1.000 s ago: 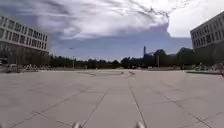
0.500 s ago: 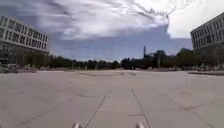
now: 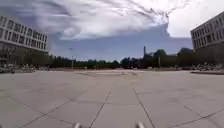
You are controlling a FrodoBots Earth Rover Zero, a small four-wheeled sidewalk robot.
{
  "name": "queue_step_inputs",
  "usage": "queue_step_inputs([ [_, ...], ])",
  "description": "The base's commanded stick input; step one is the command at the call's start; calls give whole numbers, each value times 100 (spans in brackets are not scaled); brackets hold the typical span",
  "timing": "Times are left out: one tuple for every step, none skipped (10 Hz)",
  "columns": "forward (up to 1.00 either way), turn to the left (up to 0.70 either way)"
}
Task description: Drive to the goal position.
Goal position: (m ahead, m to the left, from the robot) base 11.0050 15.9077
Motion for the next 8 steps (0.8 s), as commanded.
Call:
queue_step_inputs([
  [70,14],
  [70,14],
  [70,14],
  [70,14],
  [70,14],
  [70,14],
  [70,14],
  [70,14],
])
